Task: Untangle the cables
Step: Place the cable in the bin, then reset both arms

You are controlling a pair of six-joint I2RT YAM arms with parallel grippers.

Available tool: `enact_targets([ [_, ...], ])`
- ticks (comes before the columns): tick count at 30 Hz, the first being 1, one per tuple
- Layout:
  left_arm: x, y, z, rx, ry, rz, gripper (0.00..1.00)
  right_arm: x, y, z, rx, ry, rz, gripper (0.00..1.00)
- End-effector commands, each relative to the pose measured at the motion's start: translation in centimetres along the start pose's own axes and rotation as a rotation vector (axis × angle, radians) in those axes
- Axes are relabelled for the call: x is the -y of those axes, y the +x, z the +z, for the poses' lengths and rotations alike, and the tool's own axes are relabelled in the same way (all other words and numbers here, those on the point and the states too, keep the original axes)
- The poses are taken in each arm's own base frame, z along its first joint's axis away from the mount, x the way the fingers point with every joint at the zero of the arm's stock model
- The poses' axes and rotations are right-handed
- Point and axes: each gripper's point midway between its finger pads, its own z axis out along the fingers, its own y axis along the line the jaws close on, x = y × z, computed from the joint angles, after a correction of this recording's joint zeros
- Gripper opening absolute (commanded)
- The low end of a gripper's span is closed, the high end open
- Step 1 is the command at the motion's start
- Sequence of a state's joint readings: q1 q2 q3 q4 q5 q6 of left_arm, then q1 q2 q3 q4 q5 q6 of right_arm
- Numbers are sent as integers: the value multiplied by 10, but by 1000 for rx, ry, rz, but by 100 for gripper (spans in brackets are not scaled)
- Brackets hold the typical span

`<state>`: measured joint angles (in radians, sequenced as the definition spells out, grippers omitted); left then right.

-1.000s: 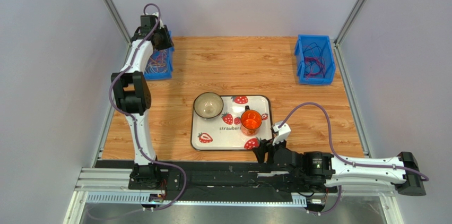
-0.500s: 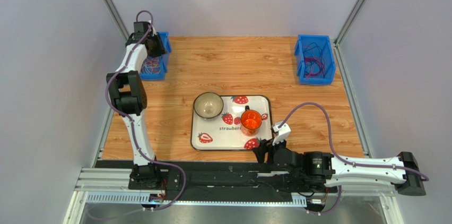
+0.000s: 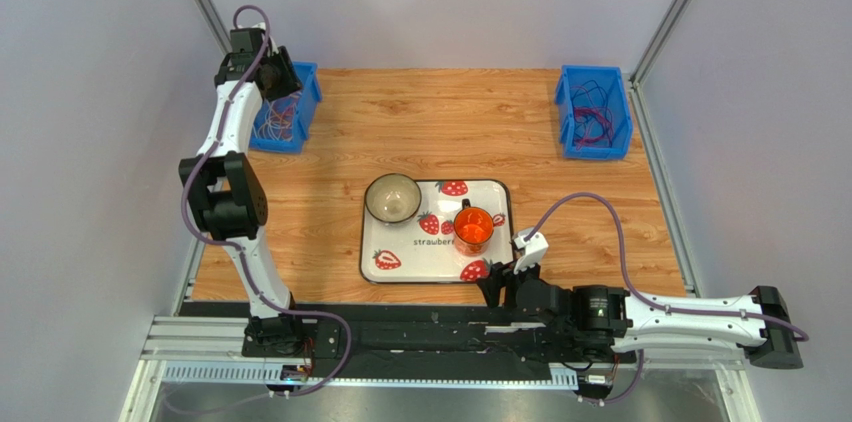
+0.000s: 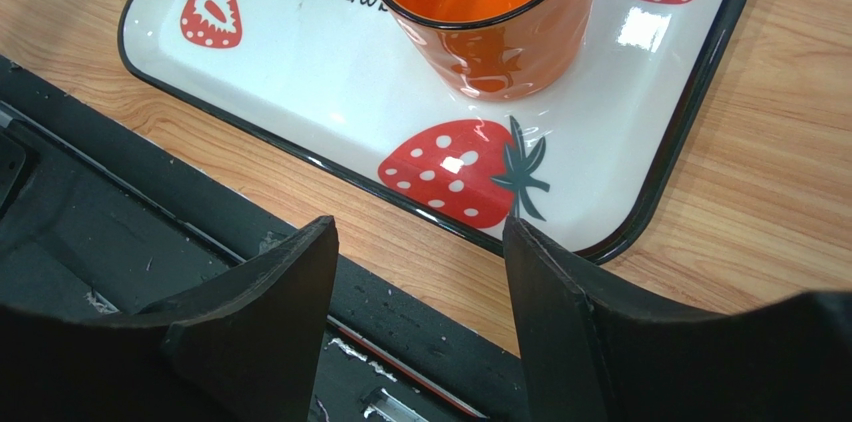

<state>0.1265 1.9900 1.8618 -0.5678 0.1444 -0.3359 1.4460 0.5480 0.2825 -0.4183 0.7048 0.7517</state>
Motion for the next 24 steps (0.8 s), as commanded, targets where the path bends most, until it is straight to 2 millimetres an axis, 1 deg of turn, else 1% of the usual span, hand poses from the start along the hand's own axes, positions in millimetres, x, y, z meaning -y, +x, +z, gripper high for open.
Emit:
enact_targets([
  [1, 12, -22, -57, 79, 6, -14, 51, -14, -28, -8, 39, -14, 38, 65],
  [2, 13, -22, -63, 84, 5, -19, 51, -14, -30, -9, 36, -9, 31, 65],
  [3, 16, -27, -78, 107, 12, -19, 51, -19, -39, -12, 49, -14, 36, 65],
  [4, 16, -19, -82, 94, 11, -26, 51, -21, -43, -13, 50, -14, 28, 65],
  [5, 20, -23, -100, 124, 25, -25, 51, -21, -46, -14, 50, -7, 18, 65],
  [6, 21, -21, -107, 127, 25, -26, 50, -21, -50, -15, 57, 0, 14, 65],
  [7, 18, -9, -109, 108, 21, -32, 51, -27, -61, -19, 68, -9, 18, 65],
  [8, 22, -11, -128, 136, 38, -31, 50, -26, -63, -20, 68, 4, 7, 65],
  [9, 24, -6, -135, 137, 45, -34, 50, -26, -70, -21, 79, 8, 6, 65],
  [10, 20, 10, -135, 111, 42, -44, 50, -30, -78, -24, 90, 3, -4, 65],
  [11, 26, 12, -152, 135, 72, -40, 50, -31, -82, -26, 97, 4, -9, 65],
  [12, 27, 18, -158, 137, 81, -45, 50, -30, -87, -27, 110, 17, -15, 65],
  [13, 23, 38, -154, 110, 81, -49, 50, -30, -95, -29, 120, 22, -19, 65],
  [14, 25, 39, -169, 144, 93, -43, 50, -29, -98, -30, 129, 37, -24, 65],
  [15, 22, 46, -171, 146, 86, -45, 50, -25, -103, -31, 145, 59, -29, 65],
  [16, 14, 65, -168, 120, 68, -48, 49, -24, -106, -32, 151, 68, -38, 65],
  [17, 14, 68, -178, 141, 69, -43, 49, -24, -111, -34, 160, 75, -61, 65],
  [18, 8, 82, -175, 120, 56, -48, 48, -22, -117, -35, 179, 89, -66, 65],
  [20, 6, 91, -181, 131, 58, -42, 48, -19, -128, -39, 205, 106, -90, 65],
  [21, 0, 102, -178, 114, 39, -54, 48, -16, -134, -42, 224, 124, -92, 66],
  [23, -10, 108, -181, 137, -4, -51, 48, -12, -142, -46, 252, 142, -92, 66],
  [24, -17, 118, -174, 137, -21, -62, 48, -9, -148, -48, 273, 158, -110, 67],
])
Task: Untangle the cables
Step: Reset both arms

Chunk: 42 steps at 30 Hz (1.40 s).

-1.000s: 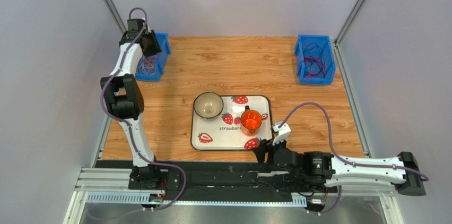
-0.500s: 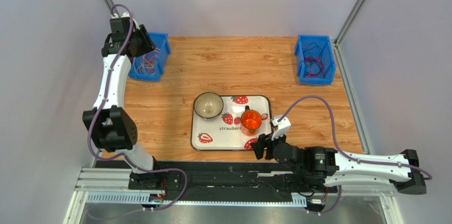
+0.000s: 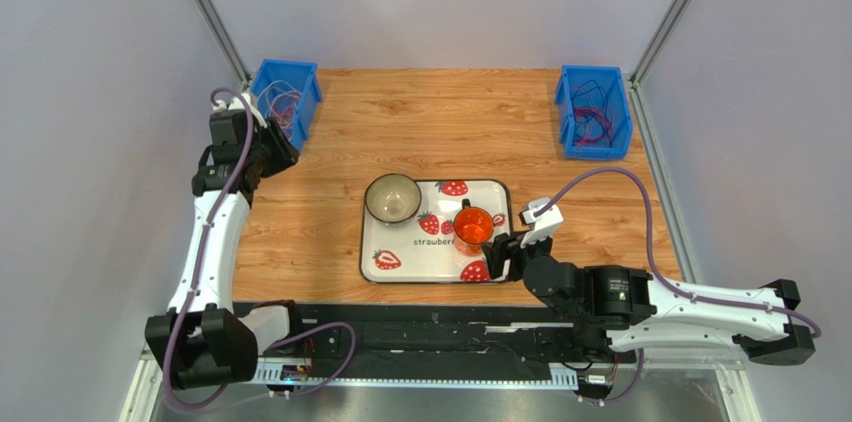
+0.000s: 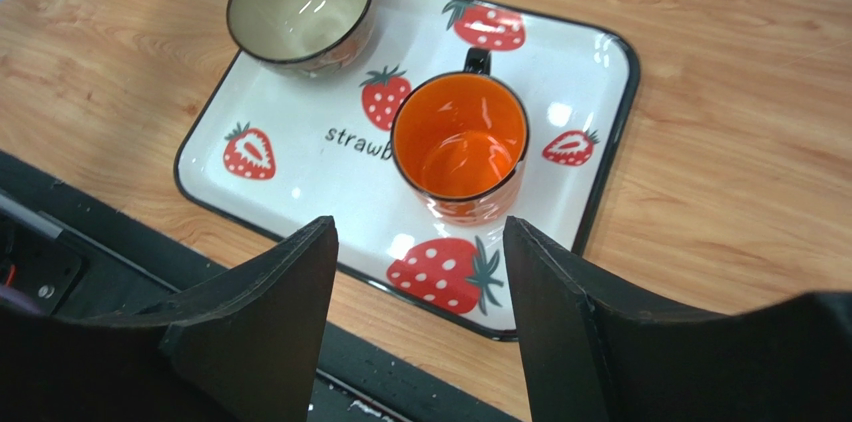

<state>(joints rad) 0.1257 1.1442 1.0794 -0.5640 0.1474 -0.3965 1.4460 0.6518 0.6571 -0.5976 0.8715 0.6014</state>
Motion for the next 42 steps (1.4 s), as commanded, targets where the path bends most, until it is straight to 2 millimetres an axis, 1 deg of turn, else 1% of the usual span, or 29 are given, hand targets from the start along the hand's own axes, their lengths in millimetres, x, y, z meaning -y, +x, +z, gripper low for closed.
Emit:
enact_targets([
  [1, -16, 7, 1, 85, -45, -10, 50, 15, -43, -7, 136, 81, -23, 68],
  [2, -15, 8, -1, 107, -31, -2, 50, 16, -45, -6, 147, 88, -39, 68],
  [4, -18, 20, 10, 144, -4, 9, 50, 19, -46, -4, 165, 105, -63, 68],
  [5, -17, 20, 7, 178, 17, 31, 50, 19, -46, -3, 171, 108, -67, 69],
  [6, -22, 27, 13, 202, 18, 91, 50, 18, -43, -2, 169, 106, -77, 69],
  [9, -38, 24, 11, 305, -41, 140, 50, 14, -39, 2, 168, 97, -78, 70],
  [12, -45, 13, 9, 395, -70, 209, 50, 8, -24, 12, 165, 86, -79, 66],
  [13, -49, 13, 12, 403, -88, 221, 50, 6, -17, 17, 171, 82, -88, 65],
  [15, -58, 13, 20, 429, -117, 273, 49, 5, -12, 21, 167, 82, -98, 66],
  [17, -58, 20, 31, 422, -96, 360, 47, 4, -12, 22, 167, 91, -97, 66],
  [19, -61, 25, 44, 443, -85, 345, 47, 6, -13, 21, 168, 99, -93, 67],
  [21, -54, 27, 54, 447, -40, 368, 45, 7, -15, 20, 173, 101, -88, 70],
  [22, -52, 38, 67, 406, -2, 371, 42, 7, -15, 20, 177, 103, -84, 70],
  [23, -48, 37, 69, 418, 21, 400, 39, 9, -16, 20, 180, 108, -83, 72],
  [25, -37, 33, 67, 458, 58, 435, 37, 11, -18, 19, 190, 116, -86, 72],
  [26, -31, 24, 62, 524, 73, 438, 38, 12, -18, 19, 193, 119, -86, 72],
  [28, -32, 29, 65, 500, 77, 430, 37, 17, -18, 19, 206, 138, -80, 74],
  [29, -20, 12, 57, 592, 113, 427, 37, 20, -18, 19, 209, 146, -76, 75],
  [30, -22, 32, 59, 590, 145, 445, 38, 22, -17, 18, 212, 149, -68, 75],
  [31, -22, 39, 63, 591, 146, 450, 39, 23, -18, 18, 215, 145, -58, 76],
  [32, -21, 36, 61, 622, 131, 458, 39, 25, -19, 18, 219, 149, -51, 76],
  [34, -24, 51, 71, 588, 116, 463, 41, 28, -22, 15, 228, 150, -42, 76],
  [35, -16, 43, 68, 640, 139, 484, 42, 32, -24, 14, 237, 168, -43, 76],
  [37, -11, 42, 74, 608, 161, 497, 44, 41, -27, 12, 253, 207, -51, 76],
  [38, -18, 58, 85, 496, 146, 507, 45, 46, -30, 11, 263, 226, -52, 77],
  [39, -14, 49, 81, 531, 148, 515, 51, 52, -33, 9, 272, 256, -59, 77],
  [40, -15, 50, 83, 544, 146, 512, 61, 55, -36, 8, 277, 268, -67, 78],
  [41, -14, 49, 82, 554, 149, 509, 97, 65, -41, 7, 280, 303, -91, 79],
  [42, -15, 48, 82, 547, 144, 506, 99, 67, -43, 9, 273, 297, -107, 79],
])
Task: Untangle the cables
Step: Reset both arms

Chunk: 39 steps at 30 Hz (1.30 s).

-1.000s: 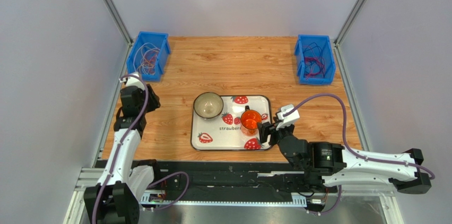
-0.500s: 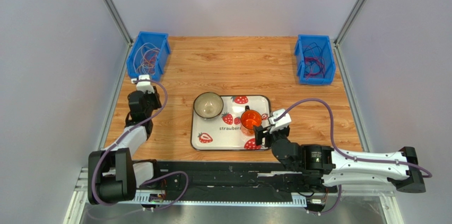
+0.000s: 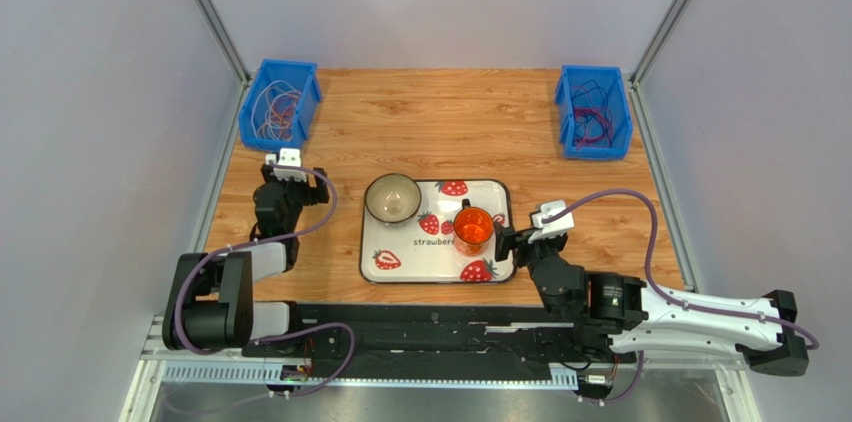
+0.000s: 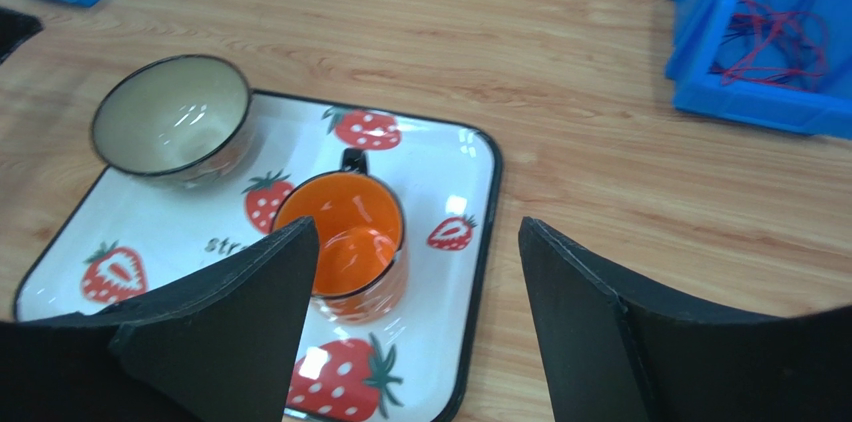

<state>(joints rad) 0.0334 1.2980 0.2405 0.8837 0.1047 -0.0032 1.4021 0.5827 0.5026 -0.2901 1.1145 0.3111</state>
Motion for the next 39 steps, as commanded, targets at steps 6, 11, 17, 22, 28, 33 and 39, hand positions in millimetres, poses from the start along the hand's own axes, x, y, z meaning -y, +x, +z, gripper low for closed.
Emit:
enact_targets([
  [6, 1, -37, 9, 114, 13, 27, 99, 70, -34, 37, 54, 175, 61, 80],
  [11, 0, -36, 9, 112, 11, 25, 99, 115, -40, 55, 42, 296, 62, 82],
  [17, 1, -37, 9, 114, 14, 27, 99, 162, -21, 63, 91, 458, -5, 83],
  [22, 0, -37, 9, 114, 11, 26, 99, 200, 5, 62, 170, 592, 34, 82],
  [28, 0, -36, 9, 112, 11, 27, 99, 222, 46, 67, 128, 647, 56, 83],
  [33, 1, -36, 9, 113, 13, 27, 99, 229, 41, 76, 189, 621, -2, 80],
  [39, 0, -37, 9, 114, 11, 25, 99, 219, 49, 110, 72, 503, -45, 81],
])
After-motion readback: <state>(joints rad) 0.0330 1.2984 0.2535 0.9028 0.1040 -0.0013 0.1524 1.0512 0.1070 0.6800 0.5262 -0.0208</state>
